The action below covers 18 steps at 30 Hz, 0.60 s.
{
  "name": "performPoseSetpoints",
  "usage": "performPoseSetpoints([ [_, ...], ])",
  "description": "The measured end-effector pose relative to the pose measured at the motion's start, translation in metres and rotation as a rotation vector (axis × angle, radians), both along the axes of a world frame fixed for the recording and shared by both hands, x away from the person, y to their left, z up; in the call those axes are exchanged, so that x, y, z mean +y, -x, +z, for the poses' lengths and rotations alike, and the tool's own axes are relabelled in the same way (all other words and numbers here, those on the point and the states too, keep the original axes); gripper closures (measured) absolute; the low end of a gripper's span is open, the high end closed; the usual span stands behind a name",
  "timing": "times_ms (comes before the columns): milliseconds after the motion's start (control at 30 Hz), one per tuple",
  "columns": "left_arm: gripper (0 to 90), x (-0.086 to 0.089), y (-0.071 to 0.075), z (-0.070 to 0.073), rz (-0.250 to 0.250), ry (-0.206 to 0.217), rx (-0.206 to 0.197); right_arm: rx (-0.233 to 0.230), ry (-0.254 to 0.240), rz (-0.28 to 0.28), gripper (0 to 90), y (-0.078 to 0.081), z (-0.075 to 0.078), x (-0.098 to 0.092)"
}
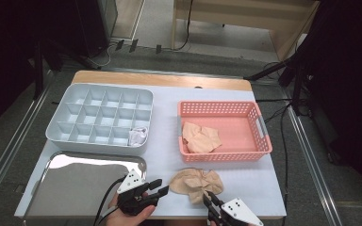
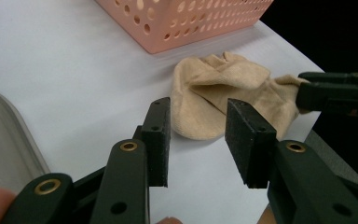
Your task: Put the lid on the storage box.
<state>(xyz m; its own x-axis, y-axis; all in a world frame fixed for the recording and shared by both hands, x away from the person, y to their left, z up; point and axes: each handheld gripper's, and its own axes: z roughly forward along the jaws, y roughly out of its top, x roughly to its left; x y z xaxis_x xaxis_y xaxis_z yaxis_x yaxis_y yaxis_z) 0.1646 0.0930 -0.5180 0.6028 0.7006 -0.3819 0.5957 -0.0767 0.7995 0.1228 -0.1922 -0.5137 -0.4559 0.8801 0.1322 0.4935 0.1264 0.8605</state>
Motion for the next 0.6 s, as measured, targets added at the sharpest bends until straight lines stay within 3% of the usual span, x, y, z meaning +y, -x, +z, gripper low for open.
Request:
performPoseSetpoints([
  [67,62.0,-0.003,0.000,0.001,-0.006,-0.008,-0.007,0.011,-0.031,-0.016,70.7,-0.001,0.000,-0.007],
  [200,63.4,-0.011,0.000,0.002,-0.010,-0.024,0.004,0.043,-0.032,-0.044,64.5,-0.001,-0.003,-0.012],
  [267,65.2,-0.017,0.001,0.003,-0.012,-0.039,0.000,0.030,-0.029,-0.056,60.6,0.001,-0.003,-0.013],
  [367,65.1,-0.026,0.002,0.003,-0.018,-0.055,-0.016,0.021,-0.058,-0.073,59.6,0.005,-0.001,-0.016],
  [600,59.4,-0.051,-0.002,0.001,-0.031,-0.090,-0.057,0.059,-0.126,-0.128,52.6,0.015,-0.006,-0.021],
])
